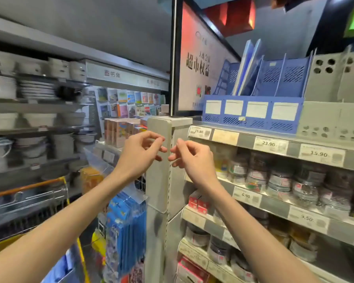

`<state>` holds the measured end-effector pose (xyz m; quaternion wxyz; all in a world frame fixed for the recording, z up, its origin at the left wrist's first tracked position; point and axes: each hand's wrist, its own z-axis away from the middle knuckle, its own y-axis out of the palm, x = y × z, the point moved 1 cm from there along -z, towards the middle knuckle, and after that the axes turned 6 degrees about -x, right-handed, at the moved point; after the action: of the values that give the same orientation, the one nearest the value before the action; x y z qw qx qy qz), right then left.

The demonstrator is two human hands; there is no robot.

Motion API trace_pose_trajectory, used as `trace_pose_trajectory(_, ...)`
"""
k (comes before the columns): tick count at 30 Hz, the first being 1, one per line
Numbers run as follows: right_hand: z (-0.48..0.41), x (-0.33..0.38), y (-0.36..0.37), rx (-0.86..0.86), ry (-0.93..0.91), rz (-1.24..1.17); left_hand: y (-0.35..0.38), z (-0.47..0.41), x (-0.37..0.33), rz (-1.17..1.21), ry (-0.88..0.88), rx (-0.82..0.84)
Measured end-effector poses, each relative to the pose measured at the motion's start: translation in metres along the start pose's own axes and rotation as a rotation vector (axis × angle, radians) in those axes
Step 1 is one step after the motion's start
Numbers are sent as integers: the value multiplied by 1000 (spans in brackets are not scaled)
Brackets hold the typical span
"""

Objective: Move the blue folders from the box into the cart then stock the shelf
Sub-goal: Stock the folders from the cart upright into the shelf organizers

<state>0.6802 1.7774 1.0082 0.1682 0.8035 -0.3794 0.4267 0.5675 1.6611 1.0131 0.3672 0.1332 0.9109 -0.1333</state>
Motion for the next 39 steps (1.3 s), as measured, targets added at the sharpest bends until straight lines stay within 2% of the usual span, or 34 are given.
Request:
trace_pose_trajectory(4, 63, -30, 68, 172, 91, -36, -62, 66, 43, -51, -172, -93)
trace_pose_trajectory(8, 125, -66, 139, 357, 212, -28, -115, 138, 101, -108, -418, -205)
trace_pose_trajectory(16, 211, -155, 254, 664, 427, 114, -204, 240, 210, -169, -792, -251)
trace_pose_trajectory(22, 234, -217, 350, 735, 538, 238, -272, 276, 303, -339, -908, -109)
trace_pose_trajectory(25, 240, -248, 402, 719, 643, 248, -307, 278, 358, -295, -966, -123)
trace_pose_trajectory(28, 246, -281, 442, 696, 672, 293, -333, 274, 400, -306, -1026, -132)
trace_pose_trajectory(35, 255, -346, 488, 627, 856, 386, -351, 275, 488, -436, -1089, 101)
trace_pose_trajectory(39, 256, -388, 500, 624, 968, 442, -340, 287, 531, -488, -1130, 300)
